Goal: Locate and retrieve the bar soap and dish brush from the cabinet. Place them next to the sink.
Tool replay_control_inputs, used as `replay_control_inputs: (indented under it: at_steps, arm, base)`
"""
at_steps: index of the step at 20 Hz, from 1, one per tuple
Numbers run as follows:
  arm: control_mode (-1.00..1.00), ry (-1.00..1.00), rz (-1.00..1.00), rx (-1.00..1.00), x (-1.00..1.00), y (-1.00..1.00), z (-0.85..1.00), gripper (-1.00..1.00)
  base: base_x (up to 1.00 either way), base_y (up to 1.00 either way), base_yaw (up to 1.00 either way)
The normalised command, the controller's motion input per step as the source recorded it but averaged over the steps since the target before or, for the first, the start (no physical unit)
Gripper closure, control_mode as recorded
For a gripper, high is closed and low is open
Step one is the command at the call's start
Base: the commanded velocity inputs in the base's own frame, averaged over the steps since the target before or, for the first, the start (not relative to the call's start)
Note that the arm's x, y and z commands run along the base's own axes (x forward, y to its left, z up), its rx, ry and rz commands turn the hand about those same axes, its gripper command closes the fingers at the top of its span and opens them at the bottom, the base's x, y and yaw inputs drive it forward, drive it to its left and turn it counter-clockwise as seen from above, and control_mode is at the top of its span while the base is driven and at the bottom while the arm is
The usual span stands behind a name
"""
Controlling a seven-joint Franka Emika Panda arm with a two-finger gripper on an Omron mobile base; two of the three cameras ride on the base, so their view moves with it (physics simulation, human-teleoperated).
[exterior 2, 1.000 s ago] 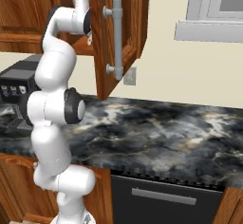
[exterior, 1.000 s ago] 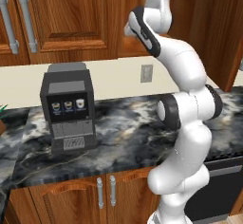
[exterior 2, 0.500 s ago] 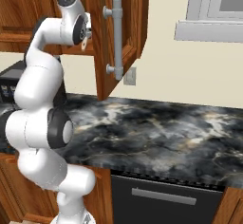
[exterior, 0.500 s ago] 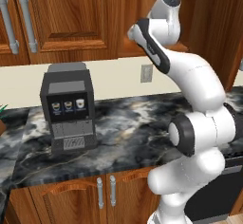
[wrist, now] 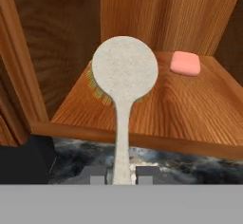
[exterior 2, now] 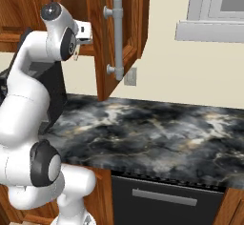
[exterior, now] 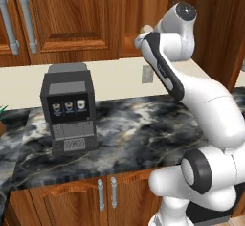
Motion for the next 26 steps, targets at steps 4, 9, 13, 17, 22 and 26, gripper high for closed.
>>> replay_control_inputs:
  at_steps: [4,9,13,17,22,26]
  arm:
    - [-1.0,0.01,-0.06,0.0,-0.82,-0.04,0.15,1.0]
    - [-1.0,0.16,-0.04,0.0,-0.77,-0.1,0.13,1.0]
    - [-1.0,0.2,-0.03,0.01,-0.79,-0.09,0.01,1.0]
    - [-1.0,0.09,-0.05,0.0,-0.92,-0.04,0.0,1.0]
    - [-1.0,0.08,-0.04,0.0,-0.92,-0.02,-0.03,1.0]
    - [-1.0,0.05,-0.04,0.0,-0.91,-0.05,-0.19,1.0]
  base:
    - [0.0,0.0,0.0]
    - [0.0,0.0,0.0]
    - [0.0,0.0,0.0]
    - [0.0,0.0,0.0]
    - [0.0,0.0,0.0]
    - [0.0,0.0,0.0]
